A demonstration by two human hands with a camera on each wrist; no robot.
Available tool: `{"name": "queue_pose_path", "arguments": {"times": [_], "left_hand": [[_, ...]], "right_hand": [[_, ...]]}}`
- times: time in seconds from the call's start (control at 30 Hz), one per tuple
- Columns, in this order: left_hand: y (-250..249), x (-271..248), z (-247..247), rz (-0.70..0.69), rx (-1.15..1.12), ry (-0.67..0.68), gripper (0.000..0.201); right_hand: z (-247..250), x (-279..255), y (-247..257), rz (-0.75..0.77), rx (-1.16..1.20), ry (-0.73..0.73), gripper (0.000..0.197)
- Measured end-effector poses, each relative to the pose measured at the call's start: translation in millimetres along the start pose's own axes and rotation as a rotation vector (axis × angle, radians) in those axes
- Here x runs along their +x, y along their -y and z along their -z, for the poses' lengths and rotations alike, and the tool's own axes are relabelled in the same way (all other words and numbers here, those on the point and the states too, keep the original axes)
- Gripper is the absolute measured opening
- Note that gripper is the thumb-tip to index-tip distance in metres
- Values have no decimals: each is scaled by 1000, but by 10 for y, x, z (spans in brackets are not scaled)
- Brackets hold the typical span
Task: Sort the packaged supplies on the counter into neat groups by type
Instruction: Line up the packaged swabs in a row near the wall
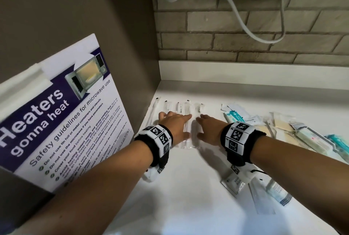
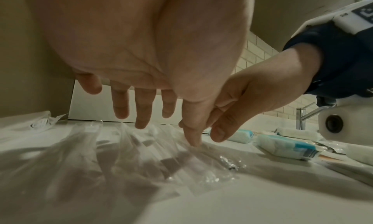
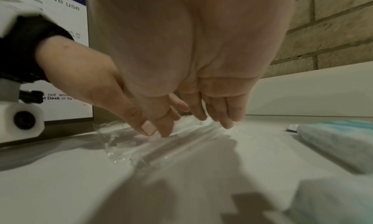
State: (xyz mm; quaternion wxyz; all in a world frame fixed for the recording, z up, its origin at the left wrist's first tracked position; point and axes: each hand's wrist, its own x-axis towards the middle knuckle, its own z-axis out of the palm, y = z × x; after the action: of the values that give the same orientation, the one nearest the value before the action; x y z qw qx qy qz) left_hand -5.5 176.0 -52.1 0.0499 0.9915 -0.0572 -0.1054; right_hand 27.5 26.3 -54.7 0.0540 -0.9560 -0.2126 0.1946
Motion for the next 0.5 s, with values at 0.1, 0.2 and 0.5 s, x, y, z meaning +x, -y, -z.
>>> {"name": "queue_pose_path", "arguments": {"times": [0.1,0.2,0.5], "left_hand": [[-37,-65,51,13,-2,62,62],[-38,-63,24,7,-4,93,59],[-21,59,-63,-3,-6,108,60]], "right_hand": [[35,-71,24,20,-29,53,73],[68,-142,56,37,-49,82,44],[93,-190,1,-9,-21,64,37]]}}
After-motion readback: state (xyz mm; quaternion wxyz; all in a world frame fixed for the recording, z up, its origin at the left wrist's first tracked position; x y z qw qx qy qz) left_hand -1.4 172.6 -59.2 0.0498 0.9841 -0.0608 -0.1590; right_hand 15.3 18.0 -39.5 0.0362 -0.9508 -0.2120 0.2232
